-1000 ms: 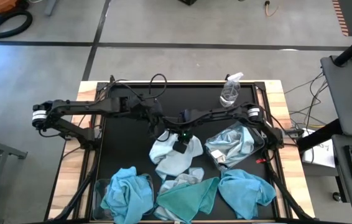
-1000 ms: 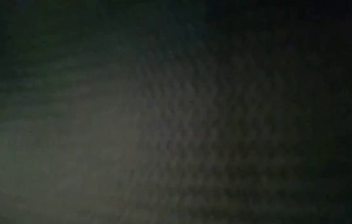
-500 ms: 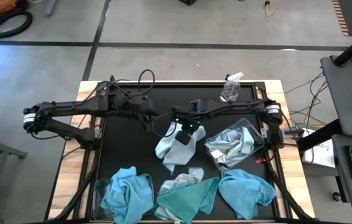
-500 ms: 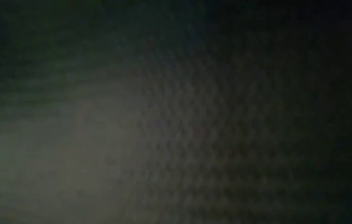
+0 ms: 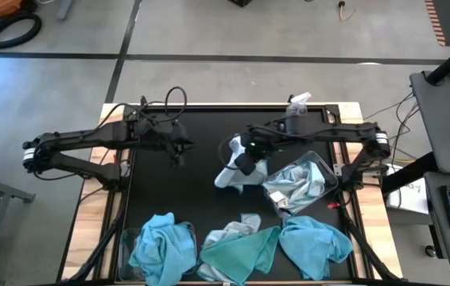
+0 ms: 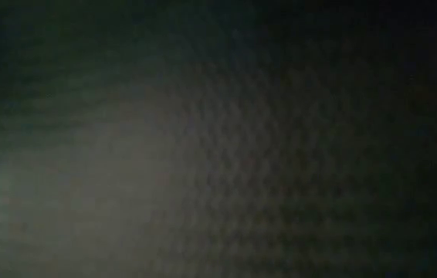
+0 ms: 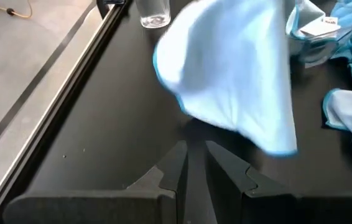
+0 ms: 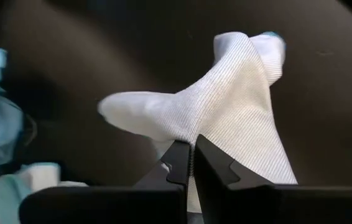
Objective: Sort microfiber towel by color & place in baskets
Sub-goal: Put the white towel into the top transparent bin
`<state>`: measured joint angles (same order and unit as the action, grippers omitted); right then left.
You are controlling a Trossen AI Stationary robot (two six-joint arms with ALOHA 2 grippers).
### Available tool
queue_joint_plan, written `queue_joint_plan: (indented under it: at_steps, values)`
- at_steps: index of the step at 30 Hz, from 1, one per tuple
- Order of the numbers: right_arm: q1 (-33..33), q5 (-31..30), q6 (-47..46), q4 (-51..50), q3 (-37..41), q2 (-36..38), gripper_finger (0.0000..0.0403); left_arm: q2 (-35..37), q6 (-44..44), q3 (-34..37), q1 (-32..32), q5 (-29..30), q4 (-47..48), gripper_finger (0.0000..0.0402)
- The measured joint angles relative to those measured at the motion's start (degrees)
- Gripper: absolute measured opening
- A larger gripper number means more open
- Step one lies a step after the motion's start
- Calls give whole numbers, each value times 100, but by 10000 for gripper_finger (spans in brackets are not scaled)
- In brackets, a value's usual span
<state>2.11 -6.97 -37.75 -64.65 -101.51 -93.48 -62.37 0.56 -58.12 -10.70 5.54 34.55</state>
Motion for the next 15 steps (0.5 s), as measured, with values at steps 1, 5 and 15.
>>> queue_joint_plan:
  at_steps: [1,5,15]
  values:
    - [-81,-89,-72,-5,0,76,9,24,0,25,0,0,17,40]
    - [-404,-506,-378,-24,0,333,9,72,0,97,0,0,30,40]
    - [-1226,-1342,-1225,-554,0,771,9,90,42,112,0,11,40,40]
